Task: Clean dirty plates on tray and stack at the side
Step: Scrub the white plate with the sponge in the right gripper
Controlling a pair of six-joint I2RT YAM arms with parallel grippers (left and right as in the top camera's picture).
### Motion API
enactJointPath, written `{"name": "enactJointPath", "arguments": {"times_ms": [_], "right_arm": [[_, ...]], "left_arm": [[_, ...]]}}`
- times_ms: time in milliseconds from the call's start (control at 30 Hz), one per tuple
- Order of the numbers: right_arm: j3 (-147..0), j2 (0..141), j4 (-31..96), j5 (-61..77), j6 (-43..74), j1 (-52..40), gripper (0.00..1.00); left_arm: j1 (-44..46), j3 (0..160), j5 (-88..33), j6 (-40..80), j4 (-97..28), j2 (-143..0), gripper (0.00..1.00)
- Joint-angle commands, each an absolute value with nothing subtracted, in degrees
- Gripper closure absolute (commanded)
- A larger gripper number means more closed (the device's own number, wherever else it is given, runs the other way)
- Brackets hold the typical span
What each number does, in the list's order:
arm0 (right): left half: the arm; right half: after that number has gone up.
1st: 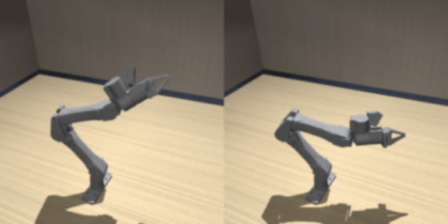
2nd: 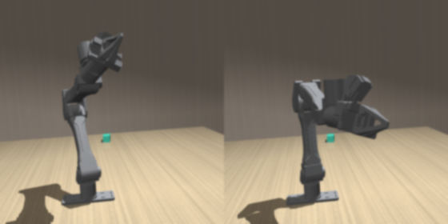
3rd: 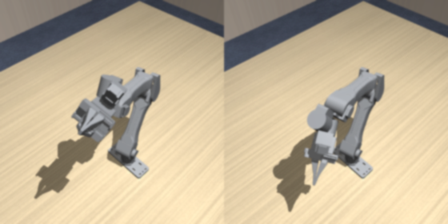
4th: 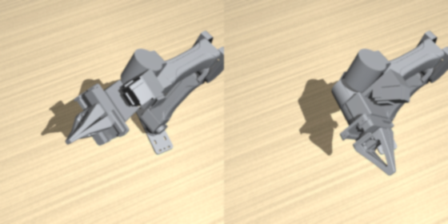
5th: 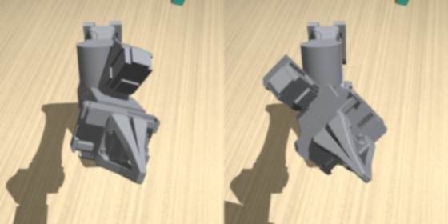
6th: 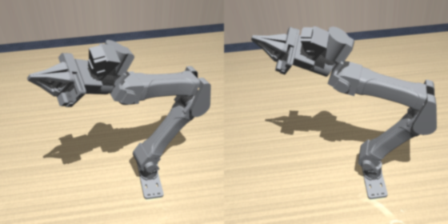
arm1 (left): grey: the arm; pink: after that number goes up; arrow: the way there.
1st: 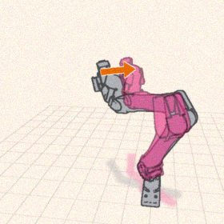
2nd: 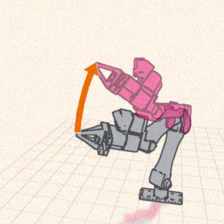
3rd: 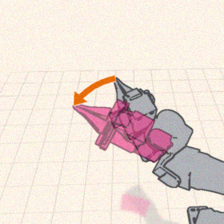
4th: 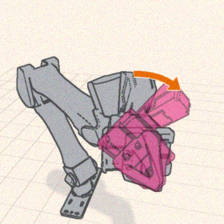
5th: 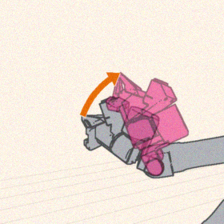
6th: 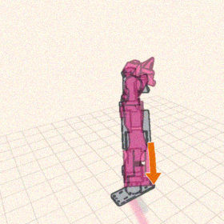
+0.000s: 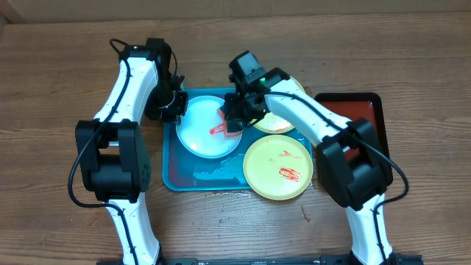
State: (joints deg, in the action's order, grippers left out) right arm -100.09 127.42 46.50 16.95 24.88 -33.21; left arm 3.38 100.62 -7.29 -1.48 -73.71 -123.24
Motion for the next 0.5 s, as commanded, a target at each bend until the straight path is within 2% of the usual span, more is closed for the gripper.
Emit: {"name": "enactJointPath", "arguments": {"times_ms": [0,133,333,467], "right_arm": [[-101.71,129.78,45.58,16.12,25.58,-33.8,0.96],[-101.69,131.11,44.82,16.84,25.56,-33.8,0.96],[-101.65,132.03,40.8,30.96,21.43,-34.63,0.96],[-101.65,132.03,39.44,34.96,21.12,-36.67,0.96]], "left_arm": [[3.68,102.15,-7.6,-1.08,-73.65,-123.96,0.96],[3.68,102.15,-8.34,-1.1,-73.65,-123.96,0.96],[3.68,102.15,-12.88,-2.09,-73.52,-123.96,0.96],[3.68,102.15,-14.06,-2.61,-73.49,-123.96,0.96]]}}
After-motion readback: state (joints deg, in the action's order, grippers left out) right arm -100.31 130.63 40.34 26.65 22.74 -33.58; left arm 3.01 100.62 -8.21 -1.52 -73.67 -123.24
